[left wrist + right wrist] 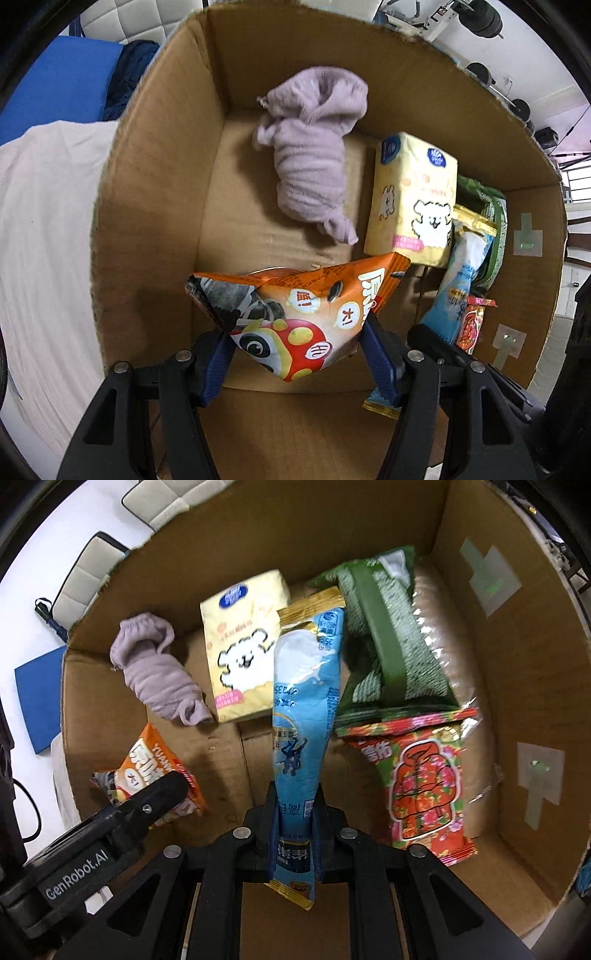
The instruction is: Organize soft objects
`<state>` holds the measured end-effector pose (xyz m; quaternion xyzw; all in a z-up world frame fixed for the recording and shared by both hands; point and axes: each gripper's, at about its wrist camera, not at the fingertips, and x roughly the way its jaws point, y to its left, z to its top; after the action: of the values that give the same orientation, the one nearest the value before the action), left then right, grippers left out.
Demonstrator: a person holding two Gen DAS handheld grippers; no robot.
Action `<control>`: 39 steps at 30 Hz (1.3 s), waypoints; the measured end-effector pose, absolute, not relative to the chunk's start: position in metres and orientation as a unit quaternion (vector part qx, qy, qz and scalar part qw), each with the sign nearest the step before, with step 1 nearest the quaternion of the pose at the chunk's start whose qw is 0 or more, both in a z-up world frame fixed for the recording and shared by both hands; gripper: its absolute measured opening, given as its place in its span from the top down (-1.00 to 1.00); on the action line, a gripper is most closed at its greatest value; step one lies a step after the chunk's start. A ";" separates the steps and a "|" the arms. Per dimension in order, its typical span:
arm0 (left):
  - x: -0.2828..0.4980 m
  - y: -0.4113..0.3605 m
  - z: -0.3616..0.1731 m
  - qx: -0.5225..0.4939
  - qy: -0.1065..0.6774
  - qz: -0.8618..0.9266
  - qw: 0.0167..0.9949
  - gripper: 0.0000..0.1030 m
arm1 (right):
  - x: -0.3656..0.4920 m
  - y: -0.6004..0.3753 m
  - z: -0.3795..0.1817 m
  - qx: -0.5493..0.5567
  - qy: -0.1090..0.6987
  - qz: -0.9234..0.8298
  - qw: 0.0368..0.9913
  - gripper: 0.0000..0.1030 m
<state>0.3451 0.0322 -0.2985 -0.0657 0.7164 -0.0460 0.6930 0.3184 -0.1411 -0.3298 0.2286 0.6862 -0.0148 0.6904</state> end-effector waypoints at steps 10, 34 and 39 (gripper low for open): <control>0.340 0.037 -0.303 -0.074 0.726 -0.041 0.683 -0.22 | 0.329 -0.137 -0.343 0.208 0.701 -0.012 0.682 0.48; 0.301 0.033 -0.222 -0.005 0.655 -0.032 0.755 -0.98 | 0.307 -0.147 -0.286 0.046 0.661 -0.032 0.748 -1.00; 0.290 0.031 -0.206 0.003 0.642 -0.029 0.766 -0.98 | 0.295 -0.158 -0.276 0.042 0.655 -0.035 0.754 -1.00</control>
<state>0.2895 0.0309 -0.2059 0.0027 0.6419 -0.0288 0.7662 0.2953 -0.1585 -0.2759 0.0416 0.6551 -0.0354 0.7535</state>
